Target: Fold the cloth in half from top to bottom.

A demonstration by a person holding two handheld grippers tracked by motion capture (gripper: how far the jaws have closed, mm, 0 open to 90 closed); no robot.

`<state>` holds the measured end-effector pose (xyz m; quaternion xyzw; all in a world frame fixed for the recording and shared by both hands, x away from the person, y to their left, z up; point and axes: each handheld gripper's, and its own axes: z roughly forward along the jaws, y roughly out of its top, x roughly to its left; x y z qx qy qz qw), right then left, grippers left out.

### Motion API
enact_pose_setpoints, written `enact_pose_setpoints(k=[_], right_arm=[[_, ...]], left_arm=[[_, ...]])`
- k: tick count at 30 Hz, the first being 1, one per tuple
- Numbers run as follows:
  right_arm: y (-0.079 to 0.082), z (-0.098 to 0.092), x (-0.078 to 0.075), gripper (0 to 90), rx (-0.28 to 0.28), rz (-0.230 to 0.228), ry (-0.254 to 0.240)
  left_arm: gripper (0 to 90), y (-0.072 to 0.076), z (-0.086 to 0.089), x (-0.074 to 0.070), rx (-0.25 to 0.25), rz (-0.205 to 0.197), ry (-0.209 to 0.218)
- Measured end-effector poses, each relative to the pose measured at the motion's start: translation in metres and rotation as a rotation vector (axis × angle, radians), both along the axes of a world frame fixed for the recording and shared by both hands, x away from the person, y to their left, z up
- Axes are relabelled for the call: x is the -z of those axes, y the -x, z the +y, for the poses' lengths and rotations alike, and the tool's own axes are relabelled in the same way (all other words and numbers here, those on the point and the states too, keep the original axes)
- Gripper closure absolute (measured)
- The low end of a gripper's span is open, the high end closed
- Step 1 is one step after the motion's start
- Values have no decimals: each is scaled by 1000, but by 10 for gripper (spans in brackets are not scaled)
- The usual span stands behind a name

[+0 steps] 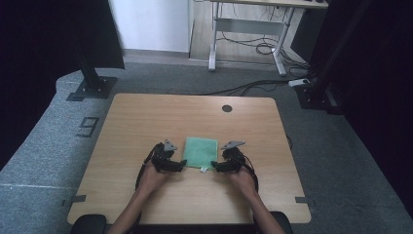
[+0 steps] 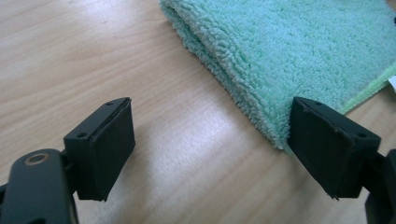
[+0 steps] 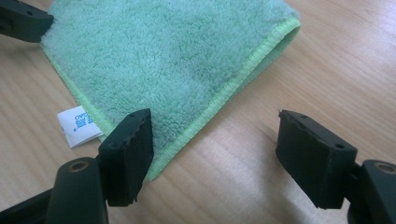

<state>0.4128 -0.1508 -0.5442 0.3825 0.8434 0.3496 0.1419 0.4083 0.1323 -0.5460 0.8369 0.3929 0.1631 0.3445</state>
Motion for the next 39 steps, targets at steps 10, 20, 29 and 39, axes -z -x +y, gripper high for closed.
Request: enact_pose_setpoints(k=[10,20,29,39], right_arm=[[-10,-1,1,275,18,11,-18],[-10,1,-3,260,14,16,3],[-6,-1,-7,179,2,8,-24],[1,-7,-16,98,-22,19,-30]], left_arm=[[152,-8,1,1,-14,6,15],[144,-8,5,-1,6,19,23],[138,1,9,-8,38,11,41],[82,11,11,-18,65,-1,-4]])
